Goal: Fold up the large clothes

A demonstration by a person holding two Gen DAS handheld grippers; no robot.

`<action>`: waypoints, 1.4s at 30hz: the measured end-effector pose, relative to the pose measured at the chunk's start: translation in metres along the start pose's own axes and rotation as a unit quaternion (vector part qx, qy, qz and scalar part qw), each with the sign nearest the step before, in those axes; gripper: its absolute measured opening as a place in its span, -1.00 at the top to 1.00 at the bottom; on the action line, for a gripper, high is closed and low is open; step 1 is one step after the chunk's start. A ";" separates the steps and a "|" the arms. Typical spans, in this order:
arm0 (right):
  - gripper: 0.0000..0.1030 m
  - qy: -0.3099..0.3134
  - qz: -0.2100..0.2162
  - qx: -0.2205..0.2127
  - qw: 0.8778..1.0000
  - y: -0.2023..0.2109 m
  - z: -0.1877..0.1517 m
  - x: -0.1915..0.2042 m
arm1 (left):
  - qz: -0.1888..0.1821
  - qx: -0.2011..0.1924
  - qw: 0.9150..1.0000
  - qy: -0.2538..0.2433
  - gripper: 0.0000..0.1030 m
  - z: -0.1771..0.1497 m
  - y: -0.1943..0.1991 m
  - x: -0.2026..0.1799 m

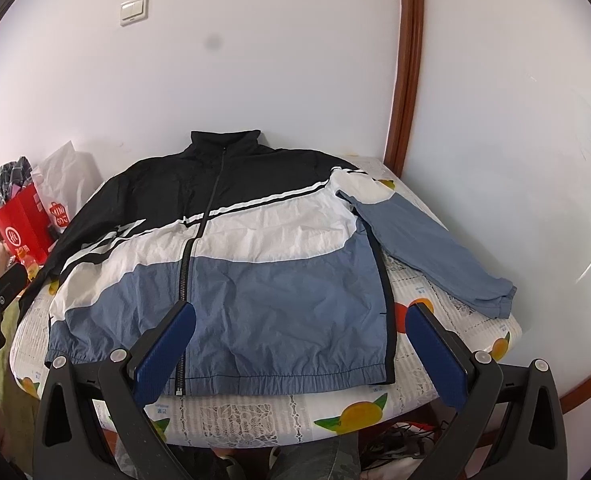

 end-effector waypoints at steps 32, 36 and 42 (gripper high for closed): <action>-1.00 -0.004 0.001 0.000 1.000 0.002 -0.002 -0.002 | -0.007 -0.005 1.000 0.001 -1.00 -0.004 0.002 0.000; -1.00 -0.006 0.003 0.001 1.000 0.002 -0.002 -0.002 | -0.006 -0.006 1.000 0.001 -1.00 -0.005 0.002 0.000; -1.00 -0.003 0.003 0.002 1.000 0.001 -0.002 0.000 | -0.011 -0.004 1.000 0.004 -1.00 -0.004 0.001 0.000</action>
Point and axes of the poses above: each gripper's, at about its wrist camera, not at the fingertips, and y roughly against the way its jaws point, x to its left, z to its top, the point moved 3 cm from there along -y, roughly the way its jaws point, and after that the axes turned 7 degrees about y, right-handed, at the moved point
